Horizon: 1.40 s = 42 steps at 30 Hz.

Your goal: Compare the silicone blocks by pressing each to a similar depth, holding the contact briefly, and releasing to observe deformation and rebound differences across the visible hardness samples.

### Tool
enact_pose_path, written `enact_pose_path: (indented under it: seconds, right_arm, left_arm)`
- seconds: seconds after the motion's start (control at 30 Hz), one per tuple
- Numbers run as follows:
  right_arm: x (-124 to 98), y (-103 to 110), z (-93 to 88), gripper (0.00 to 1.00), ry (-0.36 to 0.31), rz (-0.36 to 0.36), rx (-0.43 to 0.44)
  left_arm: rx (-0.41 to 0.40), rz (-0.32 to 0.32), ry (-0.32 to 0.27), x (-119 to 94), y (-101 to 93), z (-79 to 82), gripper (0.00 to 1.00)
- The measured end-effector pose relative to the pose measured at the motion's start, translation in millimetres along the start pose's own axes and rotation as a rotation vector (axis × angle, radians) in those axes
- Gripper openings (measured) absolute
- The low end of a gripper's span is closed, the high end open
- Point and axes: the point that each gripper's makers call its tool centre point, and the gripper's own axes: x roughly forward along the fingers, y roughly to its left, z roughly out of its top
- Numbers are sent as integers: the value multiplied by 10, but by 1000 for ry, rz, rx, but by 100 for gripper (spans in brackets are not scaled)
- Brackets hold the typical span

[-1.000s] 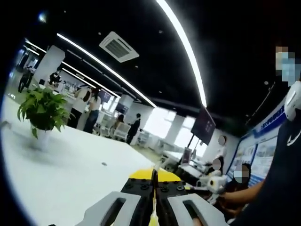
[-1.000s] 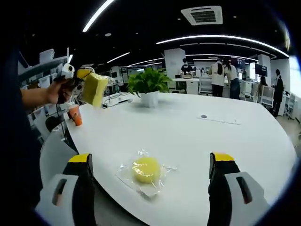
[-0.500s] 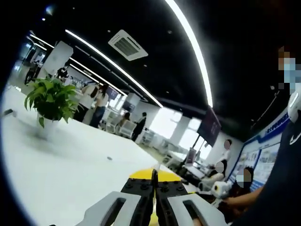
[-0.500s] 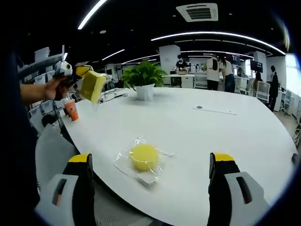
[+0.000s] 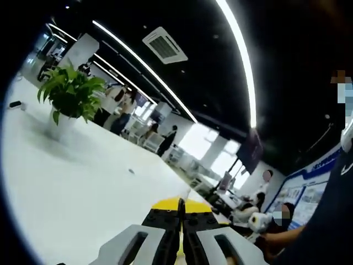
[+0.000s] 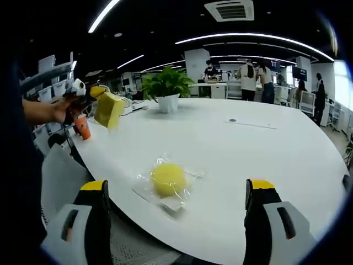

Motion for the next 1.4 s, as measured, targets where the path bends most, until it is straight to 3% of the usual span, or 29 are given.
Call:
enact_pose_path:
  seconds: [0.53, 1.03, 1.4]
  right_arm:
    - [51, -11, -87, 96, 15, -8, 22]
    - [118, -33, -167, 96, 59, 6, 19]
    - [150, 0, -264, 96, 80, 9, 38]
  left_arm:
    - [-67, 19, 28, 39, 191, -200, 0]
    - [-180, 68, 80, -52, 555, -512, 0]
    - [-255, 120, 84, -131, 841, -727, 0]
